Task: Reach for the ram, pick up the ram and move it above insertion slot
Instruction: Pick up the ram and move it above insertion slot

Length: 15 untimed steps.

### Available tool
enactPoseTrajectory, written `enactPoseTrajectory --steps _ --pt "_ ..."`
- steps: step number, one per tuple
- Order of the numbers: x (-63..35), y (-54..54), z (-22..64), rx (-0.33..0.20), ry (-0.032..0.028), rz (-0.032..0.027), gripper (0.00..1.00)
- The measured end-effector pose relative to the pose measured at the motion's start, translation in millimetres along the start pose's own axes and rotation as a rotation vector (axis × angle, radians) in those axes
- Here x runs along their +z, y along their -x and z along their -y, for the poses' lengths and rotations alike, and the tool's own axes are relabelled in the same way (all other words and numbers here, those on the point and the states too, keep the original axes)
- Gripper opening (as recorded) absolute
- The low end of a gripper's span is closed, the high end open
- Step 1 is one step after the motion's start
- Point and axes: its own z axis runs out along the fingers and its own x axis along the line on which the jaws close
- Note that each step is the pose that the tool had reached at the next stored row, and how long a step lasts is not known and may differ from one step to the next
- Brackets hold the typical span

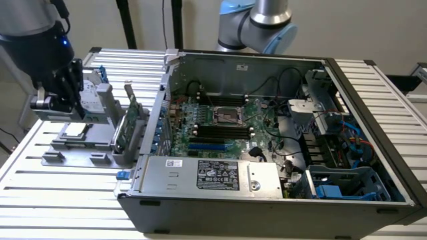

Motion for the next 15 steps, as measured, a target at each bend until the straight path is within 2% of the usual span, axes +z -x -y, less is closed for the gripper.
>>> enactPoseTrajectory --steps 5,10,15 --pt "-22.3 -0.3 19.8 -0.002 0.0021 0.0040 0.13" --pt "-40.0 -0.9 42.0 -0.003 0.0049 0.0130 0.13" --pt "-47.5 -1.6 64.4 -0.004 0.0054 0.0240 0.13"
